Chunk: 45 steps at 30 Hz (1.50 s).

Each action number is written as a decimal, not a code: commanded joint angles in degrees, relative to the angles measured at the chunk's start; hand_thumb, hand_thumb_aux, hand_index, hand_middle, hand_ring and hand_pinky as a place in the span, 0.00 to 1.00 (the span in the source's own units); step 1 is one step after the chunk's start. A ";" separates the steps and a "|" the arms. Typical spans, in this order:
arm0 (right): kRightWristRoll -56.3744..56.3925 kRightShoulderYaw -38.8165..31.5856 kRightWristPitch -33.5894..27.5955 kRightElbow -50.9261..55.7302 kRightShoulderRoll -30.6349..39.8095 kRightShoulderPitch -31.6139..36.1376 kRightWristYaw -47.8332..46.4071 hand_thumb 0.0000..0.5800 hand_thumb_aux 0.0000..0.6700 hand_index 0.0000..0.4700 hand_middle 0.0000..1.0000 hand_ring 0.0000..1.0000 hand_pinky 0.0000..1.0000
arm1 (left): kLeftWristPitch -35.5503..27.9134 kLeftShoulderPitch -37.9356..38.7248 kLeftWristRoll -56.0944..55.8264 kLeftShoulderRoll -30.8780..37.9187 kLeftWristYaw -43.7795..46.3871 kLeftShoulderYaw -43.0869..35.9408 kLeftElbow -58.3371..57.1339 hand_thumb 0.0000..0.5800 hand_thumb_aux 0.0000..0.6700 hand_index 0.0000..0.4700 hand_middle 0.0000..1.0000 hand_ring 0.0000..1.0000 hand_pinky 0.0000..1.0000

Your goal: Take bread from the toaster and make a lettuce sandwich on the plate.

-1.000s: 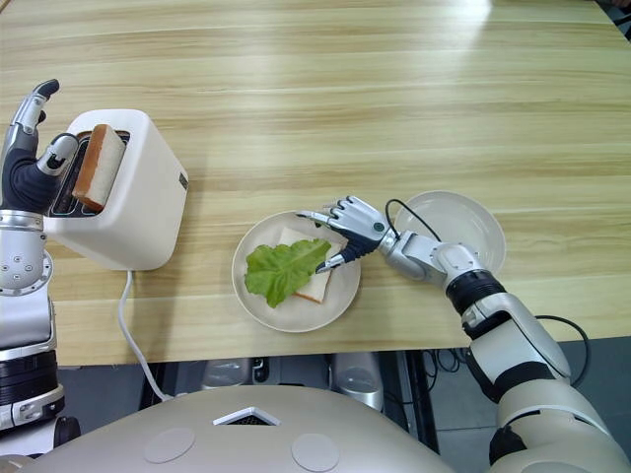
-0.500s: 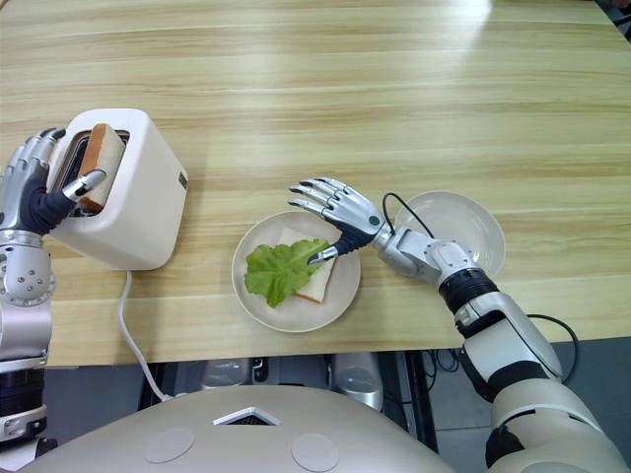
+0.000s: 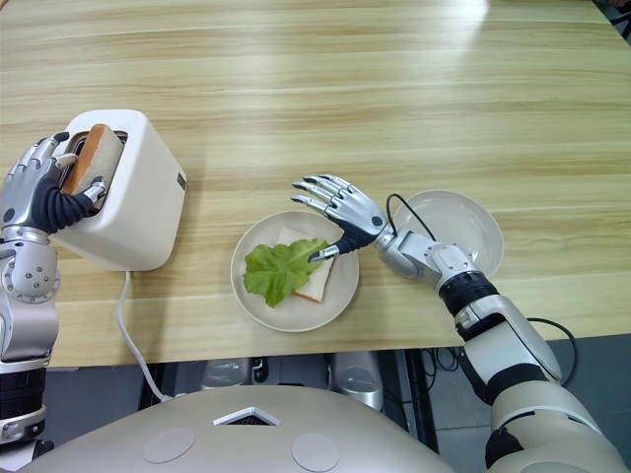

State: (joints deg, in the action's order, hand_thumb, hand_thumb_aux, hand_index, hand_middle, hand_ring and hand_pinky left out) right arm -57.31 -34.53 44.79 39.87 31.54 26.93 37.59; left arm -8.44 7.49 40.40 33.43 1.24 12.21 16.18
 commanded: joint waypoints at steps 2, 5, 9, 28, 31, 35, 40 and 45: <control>-0.35 -0.33 -1.08 1.56 -0.60 -0.21 0.68 0.00 0.00 0.00 0.00 0.00 0.00 | 3.05 -4.41 -0.21 0.05 -7.61 3.98 2.47 1.00 1.00 0.98 0.00 0.00 0.00; -0.45 -0.39 -1.38 1.68 -0.64 -0.29 1.01 0.00 0.00 0.00 0.00 0.00 0.00 | 5.41 -6.15 -1.31 -0.43 -9.57 4.84 4.40 1.00 1.00 0.98 0.24 0.24 0.24; -0.20 -0.24 -1.67 1.98 -0.82 -0.24 1.65 0.00 0.00 0.00 0.00 0.00 0.00 | 7.35 -8.07 -3.43 -1.12 -9.36 4.66 5.71 1.00 1.00 0.98 1.00 1.00 1.00; 14.62 18.44 7.15 -31.70 7.32 -15.73 2.88 0.00 0.00 0.00 0.00 0.00 0.00 | 7.46 -18.62 -45.56 -7.11 39.24 -19.74 -15.14 1.00 1.00 0.98 1.00 1.00 1.00; 16.60 19.63 8.98 -35.66 7.59 -18.31 -1.21 0.00 0.00 0.00 0.00 0.00 0.00 | 6.12 -21.25 -48.87 -9.30 46.62 -23.53 -18.83 1.00 1.00 0.98 1.00 1.00 1.00; 17.39 18.60 12.87 -37.71 7.36 -20.17 -6.78 0.00 0.00 0.00 0.00 0.00 0.00 | 4.25 -26.15 -49.56 -11.90 52.16 -26.90 -26.09 1.00 1.00 0.98 1.00 1.00 1.00; 14.18 16.01 15.98 -36.67 7.11 -20.57 -14.10 0.00 0.00 0.00 0.00 0.00 0.00 | 2.93 -31.47 -49.63 -16.66 53.25 -27.15 -37.35 1.00 1.00 0.98 1.00 1.00 1.00; 8.85 13.85 16.70 -34.55 7.85 -20.40 -19.48 0.00 0.00 0.00 0.00 0.00 0.00 | 6.93 -35.01 -45.60 -19.31 52.21 -28.81 -46.66 1.00 1.00 0.98 1.00 1.00 1.00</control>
State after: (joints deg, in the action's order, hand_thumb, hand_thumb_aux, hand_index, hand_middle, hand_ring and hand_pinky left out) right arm -46.44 -19.86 60.94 4.08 38.62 6.30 20.60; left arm -3.09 -26.59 -7.08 14.25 53.94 -15.97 -27.54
